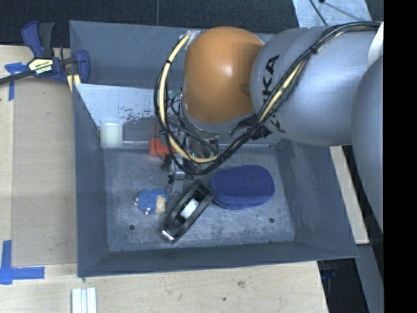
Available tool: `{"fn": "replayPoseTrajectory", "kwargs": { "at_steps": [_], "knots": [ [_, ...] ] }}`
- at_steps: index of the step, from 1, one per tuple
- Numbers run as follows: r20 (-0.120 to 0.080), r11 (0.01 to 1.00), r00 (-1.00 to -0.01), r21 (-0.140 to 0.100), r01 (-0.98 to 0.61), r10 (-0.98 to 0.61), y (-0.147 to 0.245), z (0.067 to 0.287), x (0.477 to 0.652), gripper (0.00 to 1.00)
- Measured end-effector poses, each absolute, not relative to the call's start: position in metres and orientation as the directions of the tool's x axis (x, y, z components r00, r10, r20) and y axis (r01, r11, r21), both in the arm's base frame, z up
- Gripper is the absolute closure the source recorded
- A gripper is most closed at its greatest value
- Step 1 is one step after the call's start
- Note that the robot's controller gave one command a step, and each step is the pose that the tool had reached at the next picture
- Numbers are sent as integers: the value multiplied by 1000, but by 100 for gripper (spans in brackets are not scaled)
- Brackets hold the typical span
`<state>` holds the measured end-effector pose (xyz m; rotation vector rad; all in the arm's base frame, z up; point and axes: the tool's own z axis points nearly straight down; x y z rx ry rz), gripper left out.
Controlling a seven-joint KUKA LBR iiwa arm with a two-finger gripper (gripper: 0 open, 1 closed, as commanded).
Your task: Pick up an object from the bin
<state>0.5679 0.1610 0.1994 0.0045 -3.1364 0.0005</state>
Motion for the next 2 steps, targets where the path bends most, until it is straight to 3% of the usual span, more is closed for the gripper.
{"fn": "replayPoseTrajectory", "kwargs": {
  "at_steps": [1, 2],
  "knots": [
    [-2, 988, -988, 5, -153, -153, 171, 74, 507, 0],
    [-23, 988, -988, 7, -152, -152, 171, 77, 512, 100]
  ]
}}
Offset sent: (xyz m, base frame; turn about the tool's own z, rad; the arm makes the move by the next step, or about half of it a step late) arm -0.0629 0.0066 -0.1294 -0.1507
